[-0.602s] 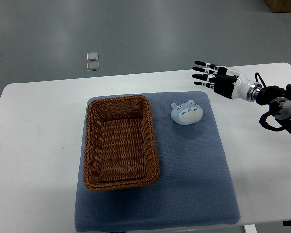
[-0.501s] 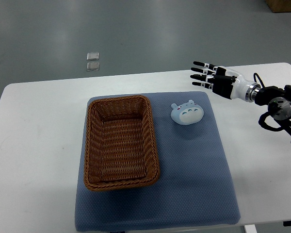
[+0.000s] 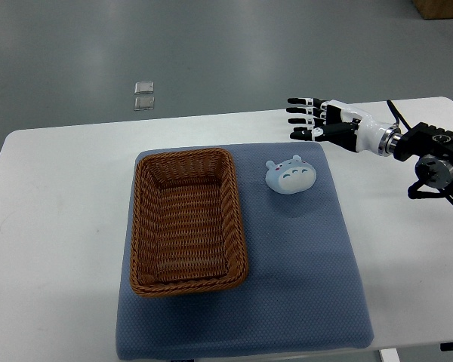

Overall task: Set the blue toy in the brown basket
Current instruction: 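Reach the right hand down and close its fingers around the blue plush toy, then lift the toy with the right hand and carry it over the basket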

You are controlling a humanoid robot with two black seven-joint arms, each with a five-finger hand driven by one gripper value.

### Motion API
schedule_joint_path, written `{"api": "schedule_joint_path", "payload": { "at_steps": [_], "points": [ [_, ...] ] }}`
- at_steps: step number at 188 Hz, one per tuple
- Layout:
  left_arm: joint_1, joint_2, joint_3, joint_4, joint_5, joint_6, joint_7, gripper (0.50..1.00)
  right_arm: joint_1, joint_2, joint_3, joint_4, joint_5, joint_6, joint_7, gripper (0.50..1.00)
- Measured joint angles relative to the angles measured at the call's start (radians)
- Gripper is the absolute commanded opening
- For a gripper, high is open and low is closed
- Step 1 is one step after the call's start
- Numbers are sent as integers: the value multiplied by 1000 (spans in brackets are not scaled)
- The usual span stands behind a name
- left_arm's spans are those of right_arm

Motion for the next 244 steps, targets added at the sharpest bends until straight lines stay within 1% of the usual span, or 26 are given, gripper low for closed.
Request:
{"api": "schedule_joint_path", "payload": {
  "at_steps": [22, 41, 59, 87, 122, 151, 170, 181, 200, 212, 217, 218, 220, 225, 226, 228, 231, 234, 235, 236, 238, 240, 241, 242, 243, 244],
  "points": [
    [0, 0, 0, -3, 0, 0, 0, 1000, 30, -9, -2, 1, -202, 16, 43, 911],
    [-1, 0, 0, -3, 0, 1, -1, 1000, 70, -17, -5, 2, -342, 59, 68, 911],
    [0, 0, 0, -2, 0, 1, -1, 1000, 105, -24, -7, 2, -469, 92, 74, 911],
    [0, 0, 2, -1, 0, 1, -1, 1000, 138, -15, -15, 7, -656, 101, 75, 911],
    [0, 0, 1, -2, 0, 1, -1, 1000, 156, -7, -106, 48, -772, 70, 74, 911],
    [0, 0, 1, -2, 0, 1, -1, 1000, 156, -1, -185, 53, -801, 6, 73, 907],
    [0, 0, 2, -2, 0, 1, 0, 1000, 152, 13, -224, 50, -807, -51, 73, 897],
    [0, 0, 2, -2, 0, 1, 0, 1000, 151, 20, -245, 45, -808, -82, 72, 856],
    [0, 0, 2, -2, 0, 1, 0, 1000, 148, 25, -283, 42, -808, -122, 72, 823],
    [0, 0, 2, -2, 0, 1, 0, 1000, 146, 26, -299, 41, -808, -138, 72, 780],
    [0, 0, 2, -2, 0, 1, 0, 1000, 146, 26, -303, 41, -808, -142, 72, 746],
    [0, 0, 2, -2, 0, 1, 0, 1000, 146, 26, -303, 41, -808, -143, 72, 746],
    [0, 0, 2, -2, 0, 1, 0, 1000, 146, 26, -305, 41, -808, -145, 72, 717],
    [0, 0, 2, -2, 0, 1, 0, 1000, 145, 26, -307, 41, -808, -147, 72, 688],
    [0, 0, 2, -2, 0, 1, 0, 1000, 145, 26, -307, 41, -808, -148, 72, 670],
    [0, 0, 2, -2, 0, 1, 0, 1000, 145, 26, -307, 41, -808, -148, 72, 670],
    [0, 0, 2, -2, 0, 1, 0, 1000, 145, 26, -308, 41, -808, -149, 72, 638],
    [0, 0, 2, -2, 0, 1, 0, 1000, 145, 26, -309, 41, -808, -150, 72, 625],
    [0, 0, 2, -2, 0, 1, 0, 1000, 145, 26, -309, 41, -808, -150, 72, 609],
    [0, 0, 2, -2, 0, 1, 0, 1000, 145, 26, -309, 41, -808, -150, 72, 609],
    [0, 0, 2, -2, 0, 1, 0, 1000, 145, 26, -309, 41, -808, -151, 72, 584],
    [0, 0, 2, -2, 0, 1, 0, 1000, 144, 26, -309, 41, -808, -151, 72, 584],
    [0, 0, 2, -2, 0, 1, 0, 1000, 144, 26, -309, 41, -808, -151, 72, 570],
    [0, 0, 2, -2, 0, 1, 0, 1000, 144, 26, -309, 41, -808, -151, 72, 570],
    [0, 0, 2, -2, 0, 1, 0, 1000, 144, 26, -309, 41, -808, -151, 72, 554],
    [0, 0, 2, -2, 0, 1, 0, 1000, 144, 26, -309, 40, -808, -151, 72, 554]
  ]
}}
